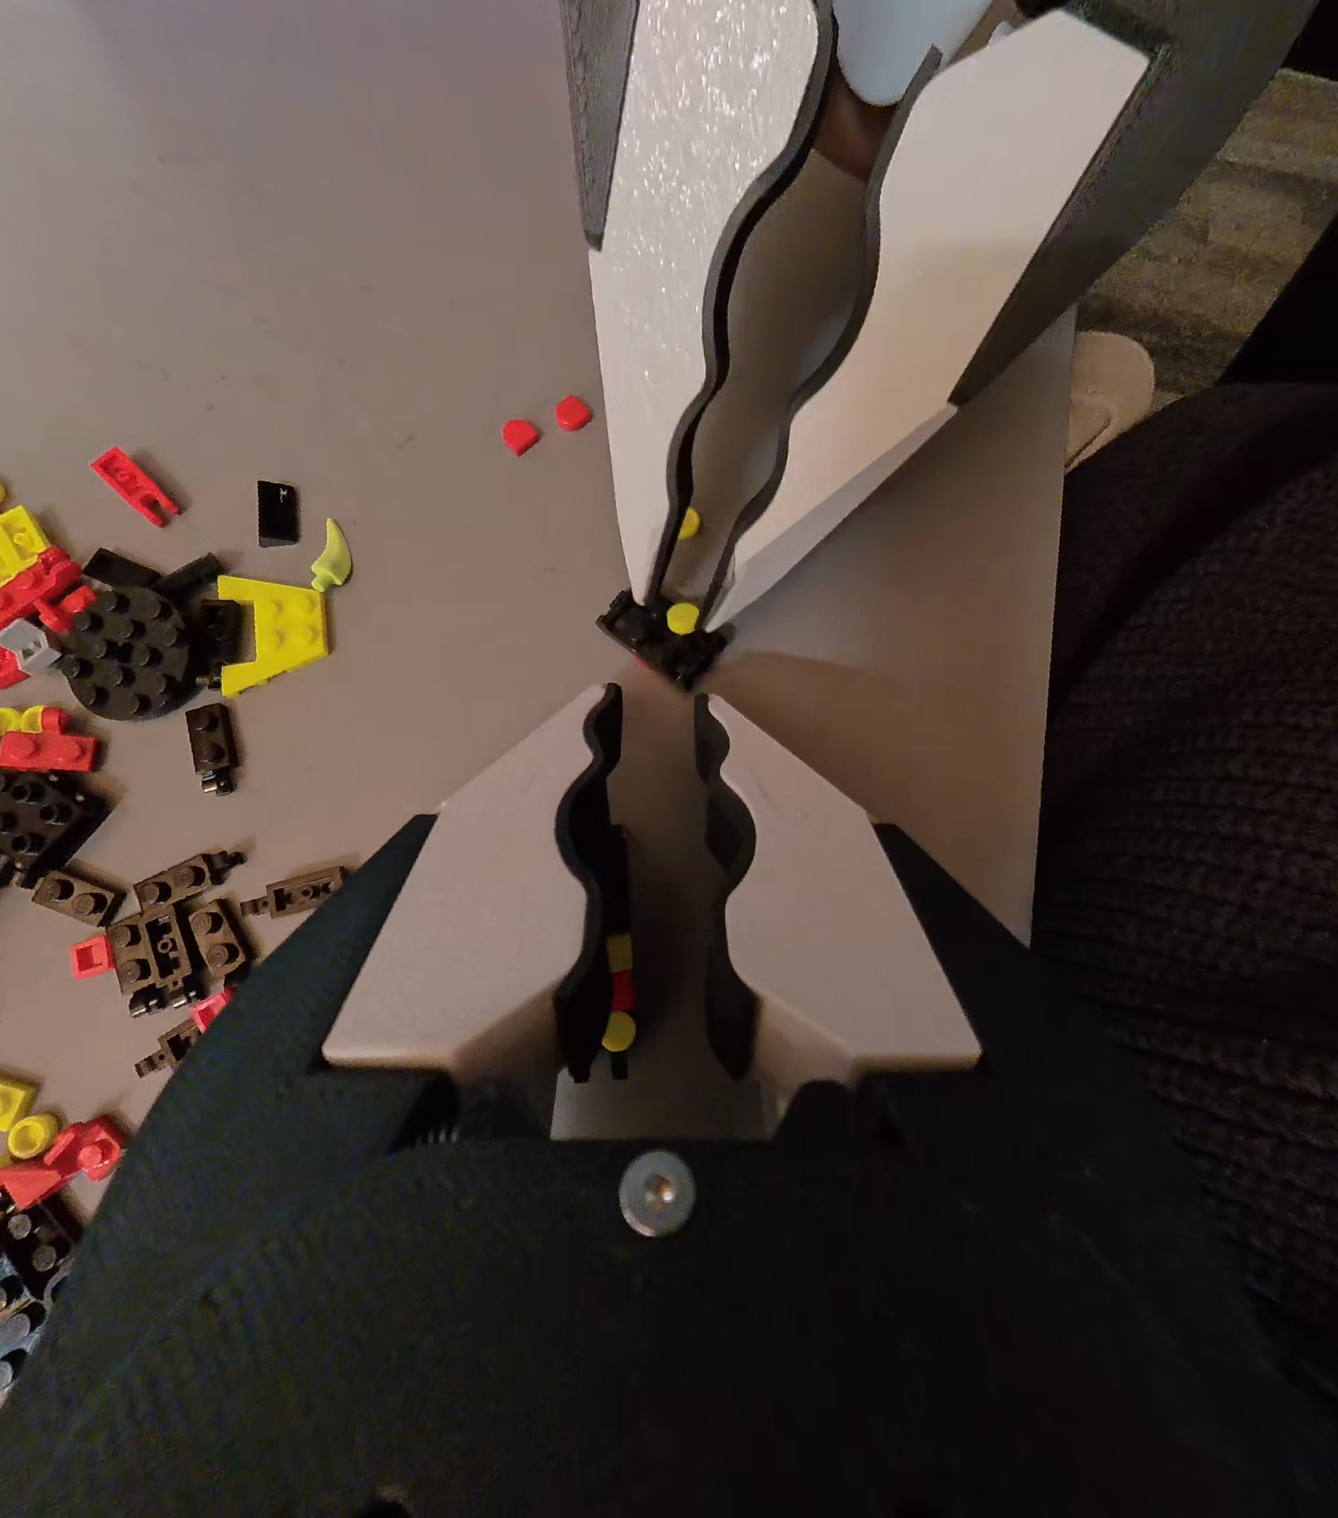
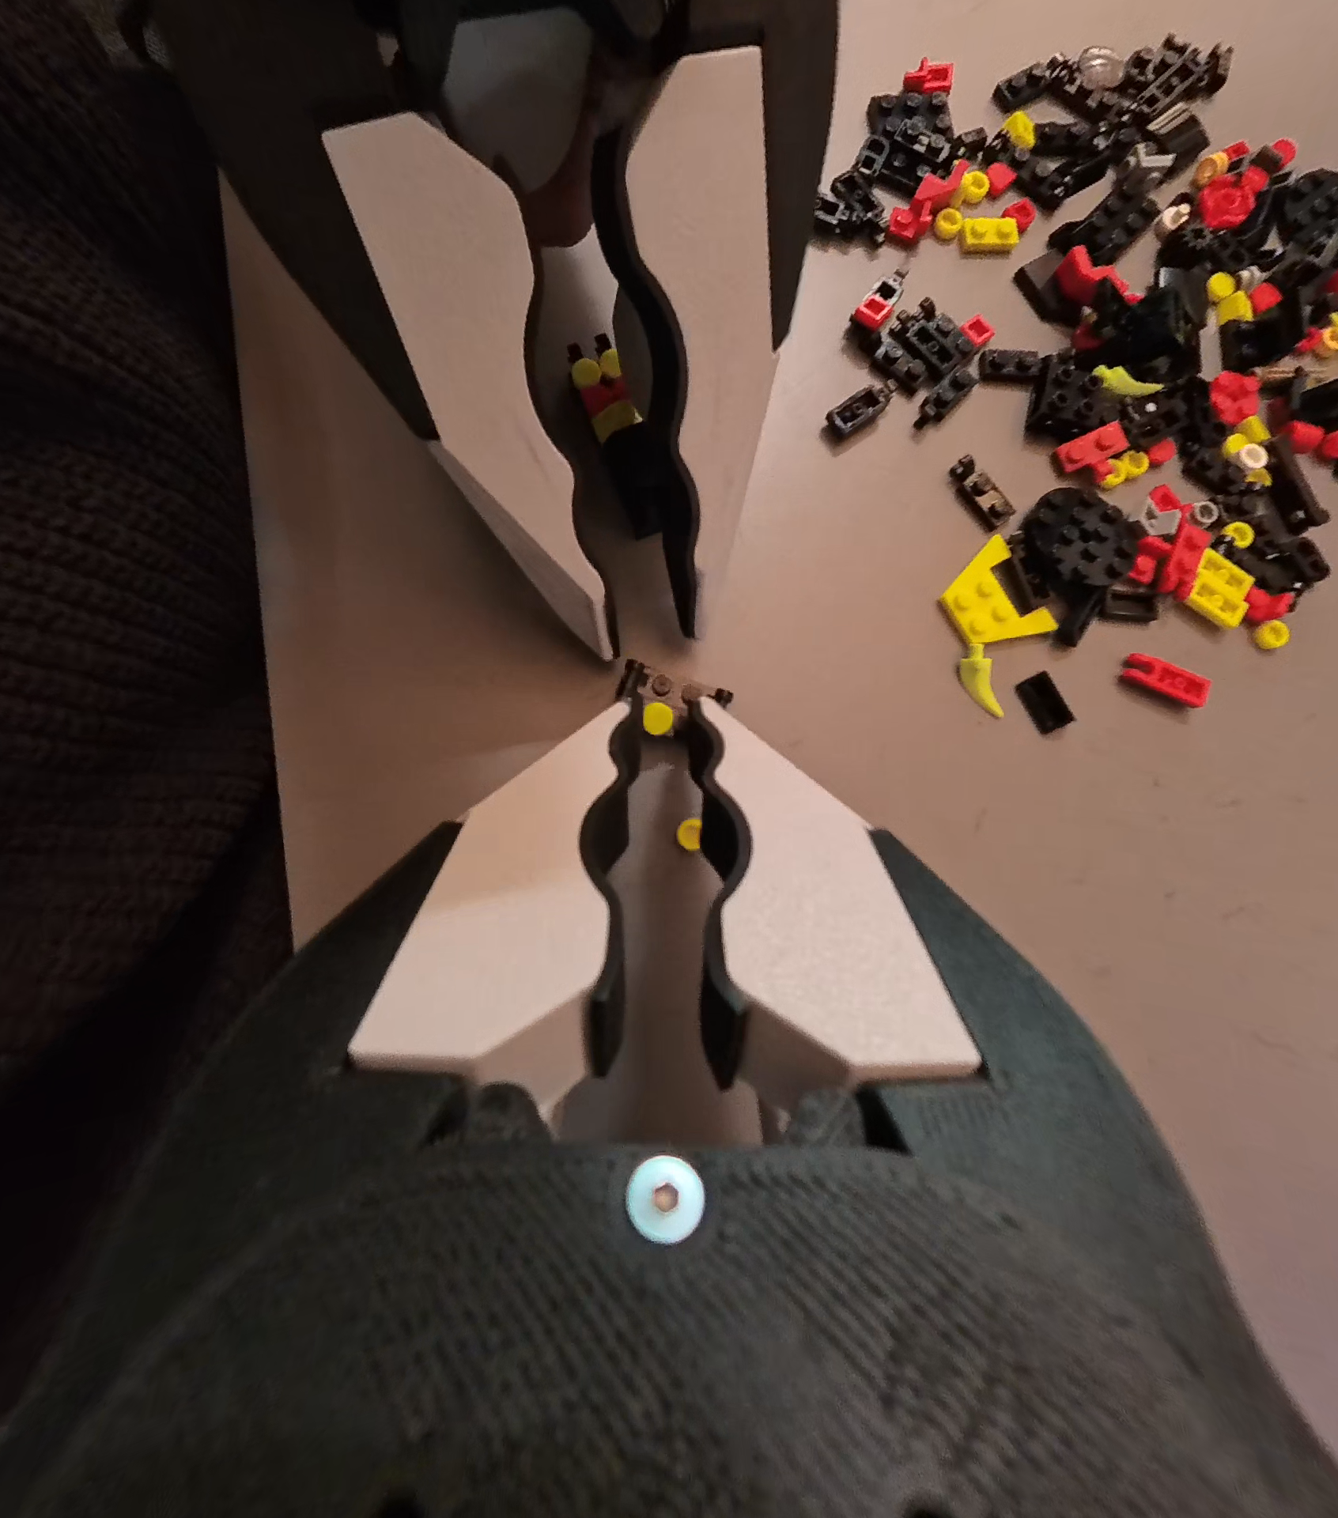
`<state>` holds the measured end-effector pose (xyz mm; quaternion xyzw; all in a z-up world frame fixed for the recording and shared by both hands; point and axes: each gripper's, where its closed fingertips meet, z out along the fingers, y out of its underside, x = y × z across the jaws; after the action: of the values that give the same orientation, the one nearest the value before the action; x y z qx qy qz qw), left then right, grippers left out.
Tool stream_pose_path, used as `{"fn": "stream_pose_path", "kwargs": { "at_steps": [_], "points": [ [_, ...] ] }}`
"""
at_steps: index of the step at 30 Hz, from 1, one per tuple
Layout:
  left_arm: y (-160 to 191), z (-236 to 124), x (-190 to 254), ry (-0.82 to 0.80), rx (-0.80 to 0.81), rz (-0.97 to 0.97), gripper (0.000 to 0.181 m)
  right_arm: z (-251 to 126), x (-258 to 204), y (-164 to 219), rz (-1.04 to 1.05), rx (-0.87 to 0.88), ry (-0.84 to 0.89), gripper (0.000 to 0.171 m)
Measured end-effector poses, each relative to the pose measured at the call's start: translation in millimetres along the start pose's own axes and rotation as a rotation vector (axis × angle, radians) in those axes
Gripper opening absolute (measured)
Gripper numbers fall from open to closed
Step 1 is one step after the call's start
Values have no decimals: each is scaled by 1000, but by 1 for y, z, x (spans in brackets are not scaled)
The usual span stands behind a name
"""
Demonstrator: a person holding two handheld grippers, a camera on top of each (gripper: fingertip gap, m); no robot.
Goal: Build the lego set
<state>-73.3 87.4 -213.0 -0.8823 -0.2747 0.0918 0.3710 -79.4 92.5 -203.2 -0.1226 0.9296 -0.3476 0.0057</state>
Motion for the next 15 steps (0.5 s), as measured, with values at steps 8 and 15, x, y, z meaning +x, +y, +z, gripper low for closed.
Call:
{"fn": "stream_pose_path", "kwargs": {
  "at_steps": [8,15],
  "points": [
    [0,0,0,-4,-2,9,15,-7,3,1,4,13,7,0],
    [0,2,0,-9,-1,13,14,-1,-1,2,-6,-13,-5,0]
  ]
}}
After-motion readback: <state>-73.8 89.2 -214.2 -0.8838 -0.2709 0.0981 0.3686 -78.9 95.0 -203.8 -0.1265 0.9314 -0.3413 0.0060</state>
